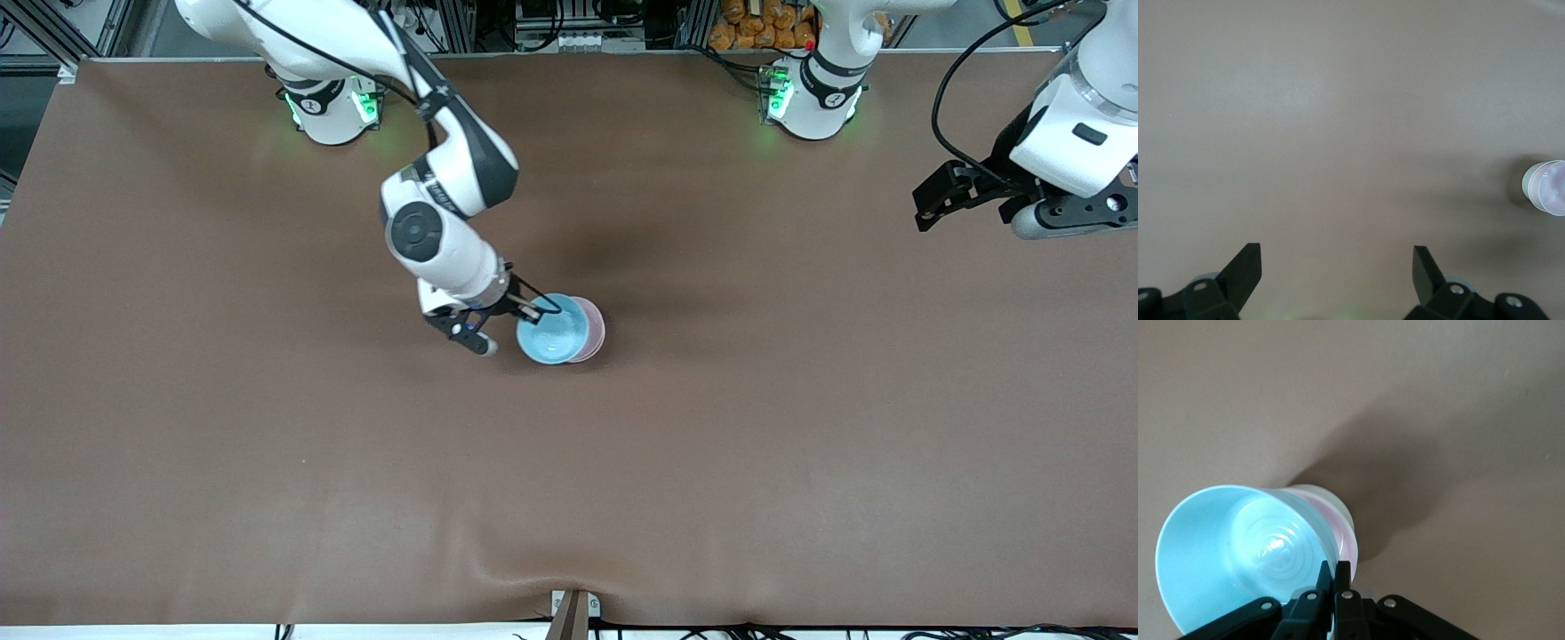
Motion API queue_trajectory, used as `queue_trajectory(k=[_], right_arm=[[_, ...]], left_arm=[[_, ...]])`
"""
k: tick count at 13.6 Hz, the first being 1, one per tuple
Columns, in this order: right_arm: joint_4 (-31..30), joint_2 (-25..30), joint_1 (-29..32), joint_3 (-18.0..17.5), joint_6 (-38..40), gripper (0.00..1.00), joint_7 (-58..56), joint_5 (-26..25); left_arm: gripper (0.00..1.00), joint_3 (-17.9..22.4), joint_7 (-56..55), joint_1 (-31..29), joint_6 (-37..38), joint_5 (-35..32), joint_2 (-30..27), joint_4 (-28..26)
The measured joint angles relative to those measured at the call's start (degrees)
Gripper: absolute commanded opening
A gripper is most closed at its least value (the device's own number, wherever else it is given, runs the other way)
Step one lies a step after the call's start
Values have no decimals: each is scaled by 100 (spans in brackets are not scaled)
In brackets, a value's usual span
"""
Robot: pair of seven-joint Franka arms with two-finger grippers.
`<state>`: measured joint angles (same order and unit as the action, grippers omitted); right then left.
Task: Stack pink and blue bowls on white bowl
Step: 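Carry the blue bowl over the stack and lower it with the right gripper, then open the right gripper to release the blue bowl onto the pink bowl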
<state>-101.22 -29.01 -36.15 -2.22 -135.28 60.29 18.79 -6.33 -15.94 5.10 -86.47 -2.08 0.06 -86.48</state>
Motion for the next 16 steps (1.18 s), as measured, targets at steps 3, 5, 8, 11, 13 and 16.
queue_trajectory(k=[3, 5, 8, 11, 13, 16], right_arm=[[0, -50, -103, 3, -33, 0, 195, 1], [-1, -97, -122, 4, -115, 0, 244, 24], [-2, -196, -198, 3, -208, 0, 327, 32], [-2, -267, -250, 3, -224, 20, 349, 33], [-2, -317, -254, 6, -222, 100, 354, 34], [15, -320, -254, 25, -223, 100, 441, 37]], left_arm=[[100, 2, 0, 0, 13, 0, -1, -36], [100, 10, 0, -31, 15, 0, -1, -79], [100, 39, -3, -103, 15, 34, -10, -81], [100, 63, -2, -232, 15, 49, -11, -82], [100, 69, 14, -331, -2, 88, -11, -97], [100, 63, 14, -338, -45, 102, -12, -105]])
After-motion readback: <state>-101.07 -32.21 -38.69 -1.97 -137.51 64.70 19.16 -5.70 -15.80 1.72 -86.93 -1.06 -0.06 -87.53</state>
